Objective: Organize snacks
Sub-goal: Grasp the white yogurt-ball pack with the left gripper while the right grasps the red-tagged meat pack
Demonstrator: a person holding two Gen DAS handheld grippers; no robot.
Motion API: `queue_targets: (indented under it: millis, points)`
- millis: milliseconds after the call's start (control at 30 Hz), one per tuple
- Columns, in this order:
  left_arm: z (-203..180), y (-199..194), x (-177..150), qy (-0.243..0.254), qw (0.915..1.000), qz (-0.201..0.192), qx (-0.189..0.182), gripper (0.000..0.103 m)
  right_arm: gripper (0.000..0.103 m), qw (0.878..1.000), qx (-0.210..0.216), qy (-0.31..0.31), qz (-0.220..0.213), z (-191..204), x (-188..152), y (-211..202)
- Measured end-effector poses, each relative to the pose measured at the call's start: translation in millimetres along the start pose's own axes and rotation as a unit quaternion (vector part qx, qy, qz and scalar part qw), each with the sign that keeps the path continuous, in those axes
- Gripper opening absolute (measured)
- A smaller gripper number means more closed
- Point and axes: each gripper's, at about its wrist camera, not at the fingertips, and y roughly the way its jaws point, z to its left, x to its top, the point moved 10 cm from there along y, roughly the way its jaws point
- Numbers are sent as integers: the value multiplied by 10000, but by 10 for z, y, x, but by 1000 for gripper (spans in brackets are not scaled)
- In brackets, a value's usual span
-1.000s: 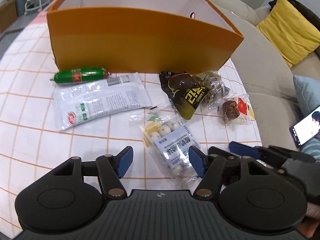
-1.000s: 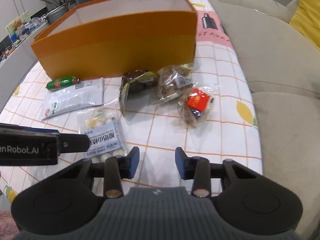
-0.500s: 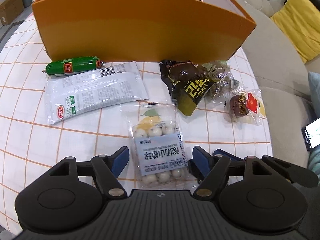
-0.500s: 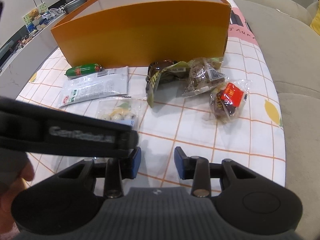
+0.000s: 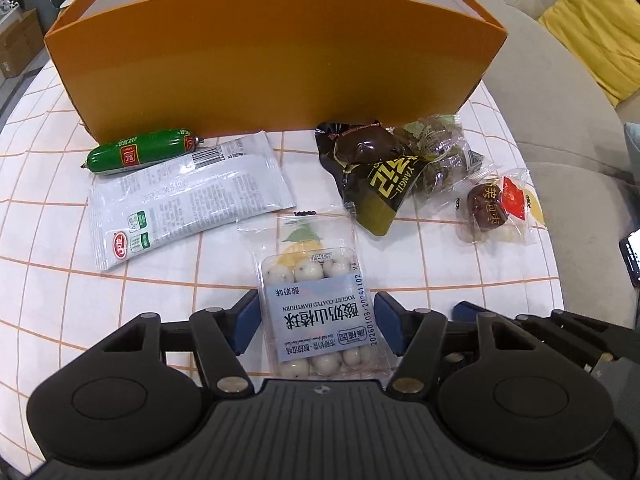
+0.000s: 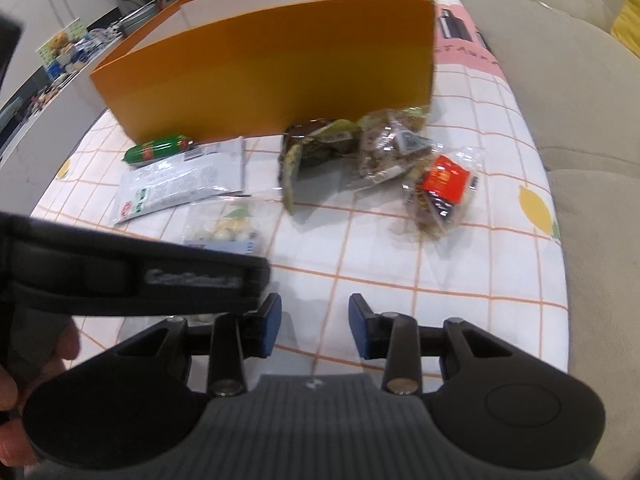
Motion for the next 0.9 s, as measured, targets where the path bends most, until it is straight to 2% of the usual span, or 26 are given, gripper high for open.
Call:
queue_targets:
  millis: [233,333,533,700,900]
  points:
    - [73,-52,14,-33,9999,-75,-105,66,36,9991,-214,362,-67,-198,33,-61]
    - [136,-64,11,6,9999,-87,-56,65,37,9990,-346,251,-147,-214,54,-87]
    - [230,-103,26,-10,9999,-118,23,65,52,9955,-769,-54,-546,-307,209,-208]
    - [237,-127,35,0,9999,-145,-6,65,53,9923,-1012,-205,-686,-438,382,-128]
    - [264,-89,34,-17,9999,-118,18,65,53,9915,-1065,-319,-678,-469,489,18]
